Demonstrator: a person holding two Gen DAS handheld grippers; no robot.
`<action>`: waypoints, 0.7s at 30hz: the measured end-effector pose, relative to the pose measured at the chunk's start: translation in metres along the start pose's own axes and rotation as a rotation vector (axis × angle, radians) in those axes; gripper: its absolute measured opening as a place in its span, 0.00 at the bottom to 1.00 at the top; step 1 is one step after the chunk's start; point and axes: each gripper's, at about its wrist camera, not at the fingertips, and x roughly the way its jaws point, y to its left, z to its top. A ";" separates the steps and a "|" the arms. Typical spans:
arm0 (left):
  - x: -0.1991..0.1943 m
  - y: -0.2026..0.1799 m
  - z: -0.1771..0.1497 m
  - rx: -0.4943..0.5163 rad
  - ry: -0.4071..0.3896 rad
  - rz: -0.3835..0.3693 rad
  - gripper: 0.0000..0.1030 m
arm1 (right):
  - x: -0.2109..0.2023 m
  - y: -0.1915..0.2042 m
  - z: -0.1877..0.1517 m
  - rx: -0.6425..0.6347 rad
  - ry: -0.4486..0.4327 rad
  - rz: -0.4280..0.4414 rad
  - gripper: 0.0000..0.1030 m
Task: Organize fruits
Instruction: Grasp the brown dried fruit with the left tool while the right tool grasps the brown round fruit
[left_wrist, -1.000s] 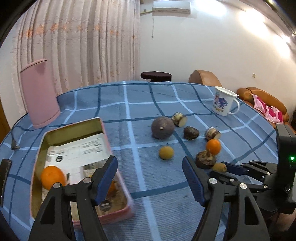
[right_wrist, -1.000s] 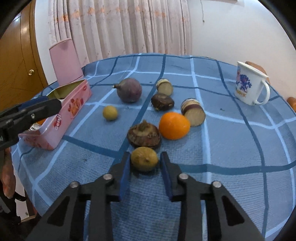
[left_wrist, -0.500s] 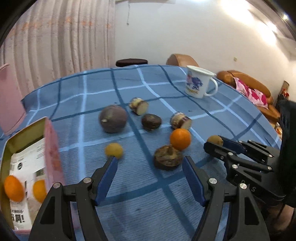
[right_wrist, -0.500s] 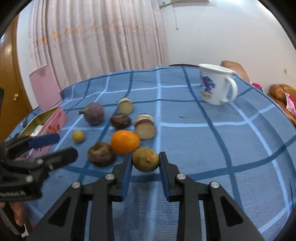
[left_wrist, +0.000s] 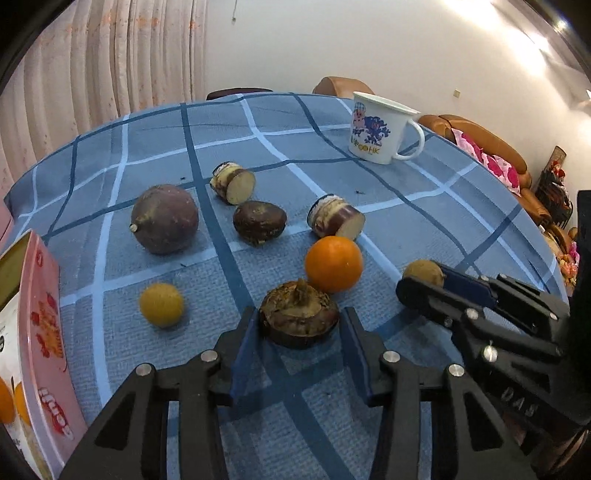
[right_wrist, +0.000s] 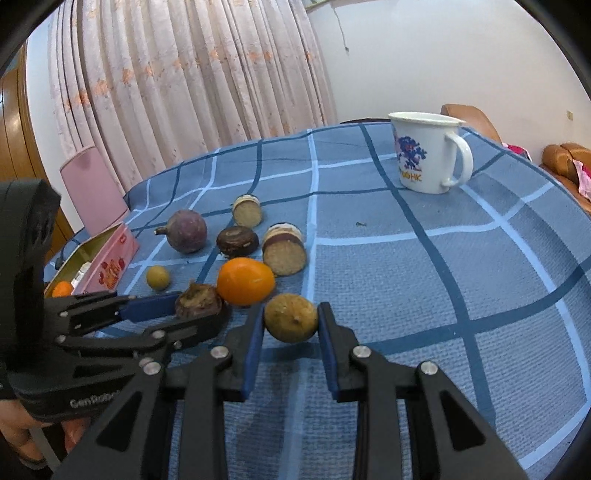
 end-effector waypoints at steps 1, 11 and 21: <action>0.000 0.000 0.000 0.003 -0.004 0.001 0.46 | 0.000 0.002 0.000 -0.011 -0.001 -0.008 0.31; -0.010 -0.002 -0.004 0.026 -0.065 -0.004 0.45 | -0.003 0.006 -0.002 -0.045 -0.027 -0.015 0.31; -0.028 -0.002 -0.009 0.026 -0.160 0.000 0.45 | -0.011 0.010 -0.005 -0.070 -0.083 -0.012 0.31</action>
